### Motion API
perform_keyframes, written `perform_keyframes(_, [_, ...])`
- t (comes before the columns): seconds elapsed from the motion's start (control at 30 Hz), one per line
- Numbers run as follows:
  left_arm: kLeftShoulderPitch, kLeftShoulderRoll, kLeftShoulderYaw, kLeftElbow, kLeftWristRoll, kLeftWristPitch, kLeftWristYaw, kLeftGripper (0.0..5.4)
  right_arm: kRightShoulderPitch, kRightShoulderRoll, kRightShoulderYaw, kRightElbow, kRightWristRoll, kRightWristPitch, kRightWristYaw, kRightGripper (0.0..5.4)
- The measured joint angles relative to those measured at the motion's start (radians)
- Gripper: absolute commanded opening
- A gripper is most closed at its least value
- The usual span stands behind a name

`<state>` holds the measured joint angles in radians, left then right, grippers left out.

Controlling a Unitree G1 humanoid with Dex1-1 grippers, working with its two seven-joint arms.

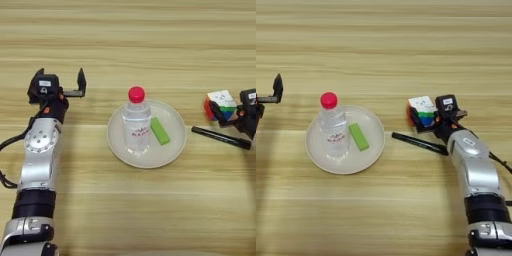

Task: Move the objects on the table

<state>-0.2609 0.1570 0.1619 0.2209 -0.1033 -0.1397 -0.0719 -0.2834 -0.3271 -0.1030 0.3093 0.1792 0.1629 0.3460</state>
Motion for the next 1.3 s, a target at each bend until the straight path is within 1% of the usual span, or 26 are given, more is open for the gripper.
perform_keyframes(0.6, [0.0, -0.001, 0.0, 0.0, 0.0, -0.002, 0.0, 5.4, -0.039, 0.011, 0.008, 0.107, -0.023, -0.047, 0.014, 5.38])
perform_keyframes(0.7, [0.0, -0.002, 0.0, 0.0, 0.0, -0.003, 0.0, 5.4, -0.051, 0.012, 0.011, 0.122, -0.028, -0.054, 0.017, 5.14])
perform_keyframes(0.73, [0.0, -0.002, 0.0, 0.0, 0.0, -0.003, 0.0, 5.4, -0.055, 0.014, 0.013, 0.125, -0.03, -0.06, 0.018, 4.93])
perform_keyframes(0.77, [0.0, -0.003, 0.0, 0.0, 0.0, -0.003, 0.0, 5.4, -0.058, 0.014, 0.015, 0.128, -0.031, -0.063, 0.018, 4.87])
perform_keyframes(0.8, [0.0, -0.003, 0.0, 0.0, 0.0, -0.003, 0.0, 5.4, -0.061, 0.015, 0.016, 0.13, -0.031, -0.063, 0.019, 4.67])
perform_keyframes(1.07, [0.0, -0.008, 0.0, 0.0, 0.0, -0.003, 0.0, 5.4, -0.068, 0.017, 0.024, 0.154, -0.036, -0.064, 0.033, 3.69])
perform_keyframes(1.2, [0.0, -0.008, 0.0, 0.0, 0.0, -0.003, 0.0, 5.4, -0.074, 0.018, 0.026, 0.163, -0.038, -0.065, 0.034, 3.35])
perform_keyframes(1.3, [0.0, -0.008, 0.0, 0.0, 0.0, -0.003, 0.0, 5.4, -0.081, 0.021, 0.028, 0.17, -0.038, -0.065, 0.036, 3.35])
